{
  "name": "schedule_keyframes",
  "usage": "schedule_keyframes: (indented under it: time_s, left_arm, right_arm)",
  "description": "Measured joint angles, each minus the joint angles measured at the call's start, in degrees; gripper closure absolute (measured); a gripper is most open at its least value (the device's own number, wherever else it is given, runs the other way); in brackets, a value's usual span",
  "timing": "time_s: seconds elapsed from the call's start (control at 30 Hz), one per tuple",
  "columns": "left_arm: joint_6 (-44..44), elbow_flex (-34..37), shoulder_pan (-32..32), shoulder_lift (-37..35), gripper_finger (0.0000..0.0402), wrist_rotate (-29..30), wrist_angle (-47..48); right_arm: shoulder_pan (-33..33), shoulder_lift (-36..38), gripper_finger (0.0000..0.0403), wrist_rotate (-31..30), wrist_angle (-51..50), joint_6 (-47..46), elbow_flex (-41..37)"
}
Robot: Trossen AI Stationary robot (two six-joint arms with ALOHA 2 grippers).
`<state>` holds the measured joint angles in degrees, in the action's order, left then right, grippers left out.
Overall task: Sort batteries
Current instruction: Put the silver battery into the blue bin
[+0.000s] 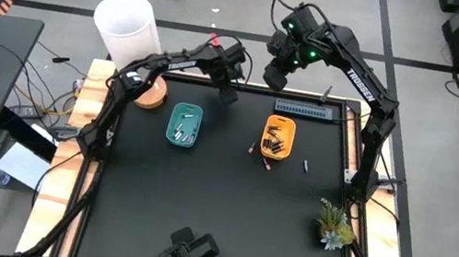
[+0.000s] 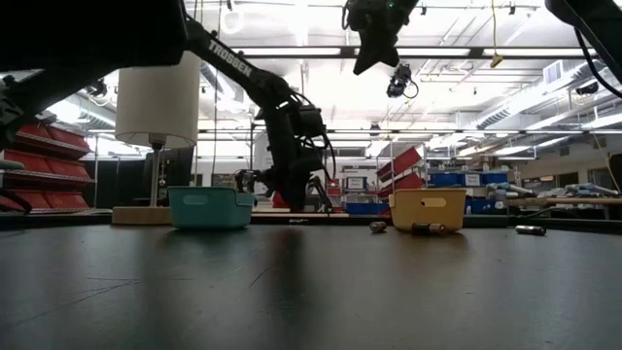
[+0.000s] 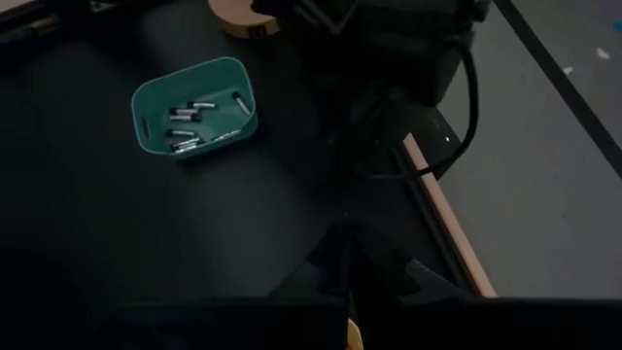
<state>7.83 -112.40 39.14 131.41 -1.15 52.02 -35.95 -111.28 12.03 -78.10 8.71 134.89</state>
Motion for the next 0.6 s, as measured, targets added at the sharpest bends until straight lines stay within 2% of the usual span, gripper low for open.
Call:
schedule_keyframes:
  time_s: [0.17,0.37,0.6]
  left_arm:
    - [0.82,0.00,1.03,0.00,0.0220,0.19,-1.58]
    - [1.17,-0.04,1.35,0.58,0.0220,-2.54,-3.64]
    - [2.49,0.08,1.37,2.44,0.0220,-2.01,-4.85]
  right_arm:
    - [0.26,0.00,0.0392,-0.13,1.04,-0.04,0.00]
    - [0.26,-0.02,0.0384,-0.33,2.49,-0.61,0.00]
    - [0.37,-0.04,0.0392,-0.41,2.42,-1.10,0.00]
